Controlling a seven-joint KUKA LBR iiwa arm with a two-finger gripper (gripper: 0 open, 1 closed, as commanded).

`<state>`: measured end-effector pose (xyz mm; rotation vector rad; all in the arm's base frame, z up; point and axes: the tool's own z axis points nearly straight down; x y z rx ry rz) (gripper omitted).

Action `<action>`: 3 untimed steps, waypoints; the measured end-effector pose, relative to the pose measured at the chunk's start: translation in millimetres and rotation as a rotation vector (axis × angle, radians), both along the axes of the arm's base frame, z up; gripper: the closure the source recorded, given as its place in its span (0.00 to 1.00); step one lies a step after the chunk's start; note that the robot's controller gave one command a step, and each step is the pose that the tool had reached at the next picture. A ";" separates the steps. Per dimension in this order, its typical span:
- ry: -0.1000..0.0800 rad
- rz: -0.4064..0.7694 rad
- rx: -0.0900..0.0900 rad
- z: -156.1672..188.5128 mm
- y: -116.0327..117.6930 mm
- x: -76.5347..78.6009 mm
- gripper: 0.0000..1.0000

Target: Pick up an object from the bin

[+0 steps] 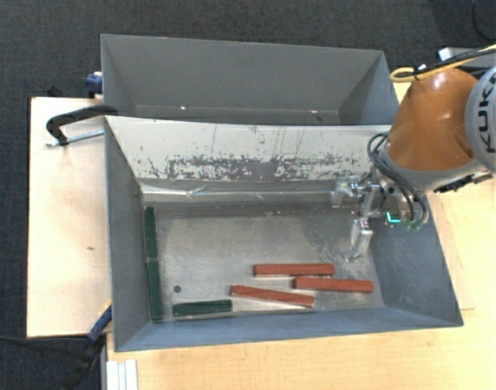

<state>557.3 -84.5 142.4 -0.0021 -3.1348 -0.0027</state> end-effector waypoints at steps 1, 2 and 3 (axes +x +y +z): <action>-0.008 0.002 -0.001 4.3 0.3 2.1 0.00; -0.017 0.128 -0.003 -38.6 33.8 -30.3 0.00; -0.001 0.126 0.001 -39.8 56.5 -50.4 0.00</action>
Offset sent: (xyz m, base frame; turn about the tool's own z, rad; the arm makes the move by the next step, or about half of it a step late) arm -0.0562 0.0598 -0.0724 -0.2182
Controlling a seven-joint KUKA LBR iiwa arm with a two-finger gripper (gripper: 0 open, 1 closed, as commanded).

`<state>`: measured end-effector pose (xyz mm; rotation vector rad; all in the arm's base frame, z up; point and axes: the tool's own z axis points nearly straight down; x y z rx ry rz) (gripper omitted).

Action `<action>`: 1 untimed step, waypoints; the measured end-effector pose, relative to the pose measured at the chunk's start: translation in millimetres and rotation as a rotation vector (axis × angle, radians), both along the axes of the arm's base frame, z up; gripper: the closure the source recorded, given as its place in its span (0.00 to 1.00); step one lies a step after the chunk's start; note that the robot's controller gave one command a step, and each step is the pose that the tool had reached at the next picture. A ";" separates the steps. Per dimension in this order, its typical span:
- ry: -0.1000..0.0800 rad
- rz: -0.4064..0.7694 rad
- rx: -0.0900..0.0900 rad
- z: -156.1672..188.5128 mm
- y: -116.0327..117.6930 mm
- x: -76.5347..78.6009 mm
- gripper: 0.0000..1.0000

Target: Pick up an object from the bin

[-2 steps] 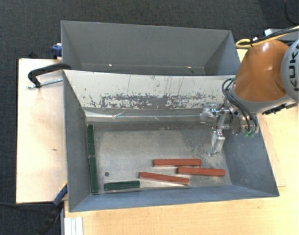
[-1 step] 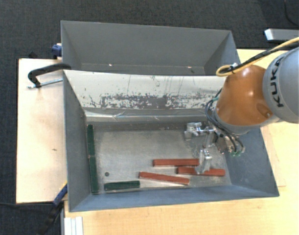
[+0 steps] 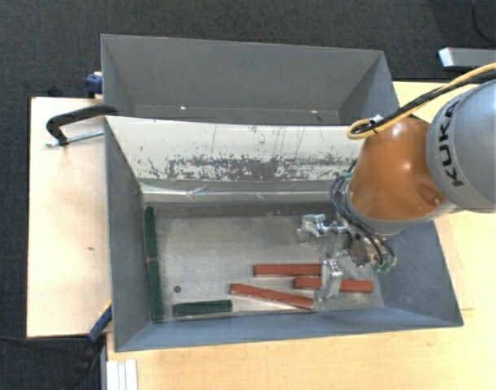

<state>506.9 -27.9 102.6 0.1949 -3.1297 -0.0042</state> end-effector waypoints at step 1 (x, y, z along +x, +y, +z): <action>-0.014 -0.164 -0.001 15.5 -20.5 4.9 0.00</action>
Offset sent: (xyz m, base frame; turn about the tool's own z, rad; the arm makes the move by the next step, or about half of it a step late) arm 0.0030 0.0082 -0.0326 0.2877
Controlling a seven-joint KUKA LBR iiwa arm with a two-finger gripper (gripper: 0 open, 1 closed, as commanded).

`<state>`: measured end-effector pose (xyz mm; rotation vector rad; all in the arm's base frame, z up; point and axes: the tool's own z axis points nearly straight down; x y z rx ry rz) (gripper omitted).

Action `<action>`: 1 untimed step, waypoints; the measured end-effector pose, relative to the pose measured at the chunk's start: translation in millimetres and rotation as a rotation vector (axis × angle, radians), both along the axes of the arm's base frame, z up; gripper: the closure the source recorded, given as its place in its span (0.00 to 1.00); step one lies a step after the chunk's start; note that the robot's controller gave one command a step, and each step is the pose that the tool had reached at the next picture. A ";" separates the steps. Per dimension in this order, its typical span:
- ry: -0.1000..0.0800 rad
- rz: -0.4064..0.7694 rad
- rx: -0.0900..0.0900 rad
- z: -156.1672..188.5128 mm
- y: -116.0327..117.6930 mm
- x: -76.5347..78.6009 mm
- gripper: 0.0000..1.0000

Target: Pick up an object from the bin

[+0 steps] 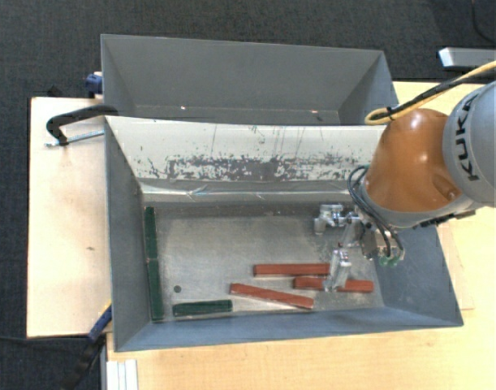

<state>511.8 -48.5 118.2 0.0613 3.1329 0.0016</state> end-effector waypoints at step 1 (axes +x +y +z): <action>0.009 -0.125 0.001 -48.3 29.8 -1.4 0.00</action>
Offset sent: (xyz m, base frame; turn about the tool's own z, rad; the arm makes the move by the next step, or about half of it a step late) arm -0.0114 0.0308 -0.0482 0.1760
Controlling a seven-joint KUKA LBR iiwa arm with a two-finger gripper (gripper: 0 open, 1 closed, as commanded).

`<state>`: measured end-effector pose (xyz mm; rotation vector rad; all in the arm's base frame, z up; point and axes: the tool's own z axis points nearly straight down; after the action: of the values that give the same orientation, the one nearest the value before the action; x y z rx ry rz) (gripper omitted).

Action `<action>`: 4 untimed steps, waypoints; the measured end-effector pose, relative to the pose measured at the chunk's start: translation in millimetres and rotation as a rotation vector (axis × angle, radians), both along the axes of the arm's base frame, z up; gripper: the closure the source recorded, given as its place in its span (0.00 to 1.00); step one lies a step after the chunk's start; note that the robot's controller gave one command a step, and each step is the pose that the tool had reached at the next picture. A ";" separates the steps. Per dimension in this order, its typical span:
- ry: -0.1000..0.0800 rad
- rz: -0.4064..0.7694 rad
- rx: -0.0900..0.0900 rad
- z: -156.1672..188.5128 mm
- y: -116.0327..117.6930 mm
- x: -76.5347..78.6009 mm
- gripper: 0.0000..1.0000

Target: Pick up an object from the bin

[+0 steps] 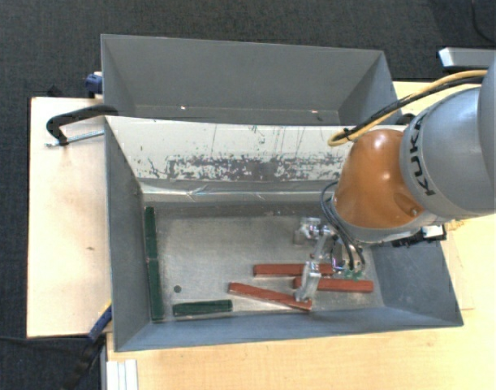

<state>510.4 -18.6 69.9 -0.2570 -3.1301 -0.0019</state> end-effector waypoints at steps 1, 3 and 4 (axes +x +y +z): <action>-0.003 -0.050 0.000 1.8 1.5 -8.4 1.00; -0.001 -0.051 0.000 6.1 1.6 -9.6 1.00; 0.006 -0.050 0.000 26.5 1.8 -11.6 1.00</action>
Offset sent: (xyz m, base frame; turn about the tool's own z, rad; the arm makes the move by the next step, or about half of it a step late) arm 0.0000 0.0000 0.0000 0.0000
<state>498.7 -16.8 96.4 -0.3351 -3.1166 -0.0009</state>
